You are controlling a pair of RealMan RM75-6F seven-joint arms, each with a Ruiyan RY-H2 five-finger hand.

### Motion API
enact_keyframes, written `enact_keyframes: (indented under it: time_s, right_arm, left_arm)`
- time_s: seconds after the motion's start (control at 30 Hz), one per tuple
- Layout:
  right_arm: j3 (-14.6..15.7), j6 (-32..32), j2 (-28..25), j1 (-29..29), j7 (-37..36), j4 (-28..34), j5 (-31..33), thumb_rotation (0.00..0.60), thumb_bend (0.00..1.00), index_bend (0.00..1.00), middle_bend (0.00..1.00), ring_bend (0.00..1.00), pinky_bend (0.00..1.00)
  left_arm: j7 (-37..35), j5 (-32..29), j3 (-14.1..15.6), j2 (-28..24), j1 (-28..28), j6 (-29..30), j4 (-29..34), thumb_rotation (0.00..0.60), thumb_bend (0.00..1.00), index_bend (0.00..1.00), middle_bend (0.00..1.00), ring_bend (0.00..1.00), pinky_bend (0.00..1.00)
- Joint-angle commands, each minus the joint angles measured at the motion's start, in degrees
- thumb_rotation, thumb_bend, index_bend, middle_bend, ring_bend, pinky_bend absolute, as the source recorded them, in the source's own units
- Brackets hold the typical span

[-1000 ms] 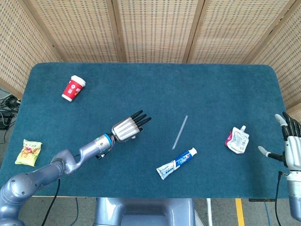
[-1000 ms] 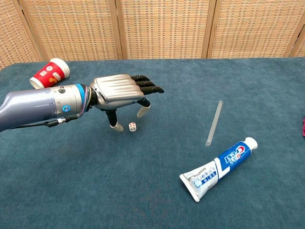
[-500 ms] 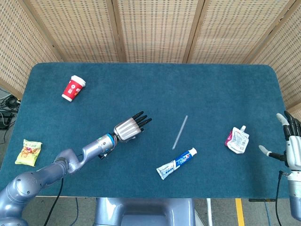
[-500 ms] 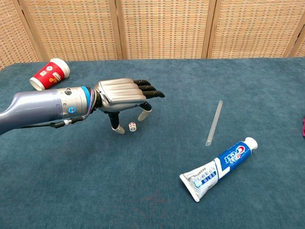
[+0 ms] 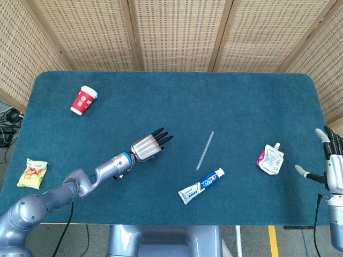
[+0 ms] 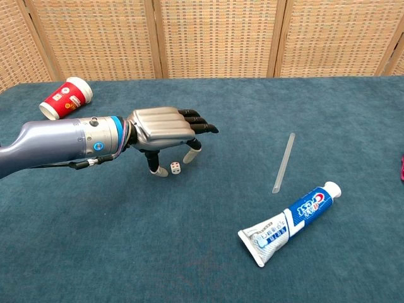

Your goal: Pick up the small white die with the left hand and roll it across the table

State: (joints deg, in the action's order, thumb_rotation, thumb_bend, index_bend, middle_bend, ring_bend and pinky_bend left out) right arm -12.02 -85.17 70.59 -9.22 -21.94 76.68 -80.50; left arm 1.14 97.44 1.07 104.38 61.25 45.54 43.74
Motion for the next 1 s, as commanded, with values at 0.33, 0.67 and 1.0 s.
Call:
enact_keyframes:
  time_s: [0.33,0.67,1.0]
  right_arm:
    - [0.0,-0.6,0.0,0.1,-0.4,0.1,-0.6,0.6,0.1,0.14,0.0,0.0,0.0]
    - [0.0,-1.1,0.0,0.1,-0.6,0.2,-1.0,0.6,0.1,0.14,0.0,0.0,0.0]
    - [0.1,-1.8,-0.3,0.3,-0.9,0.9,-1.7,0.6,0.1,0.14,0.0,0.0,0.0]
  left_arm:
    - [0.6,-0.9,0.4,-0.2,-0.1,-0.1,1.0,0.6,0.24,0.63,0.0,0.0,0.0]
    - [1.5,-1.4,-0.4,-3.8,-1.0,4.0,4.8,0.6,0.24,0.66,0.0,0.0,0.0]
    - [4.2,-2.8,-3.7,-12.7,-1.1,8.0,15.0,0.6,0.24,0.66,0.0,0.0,0.0]
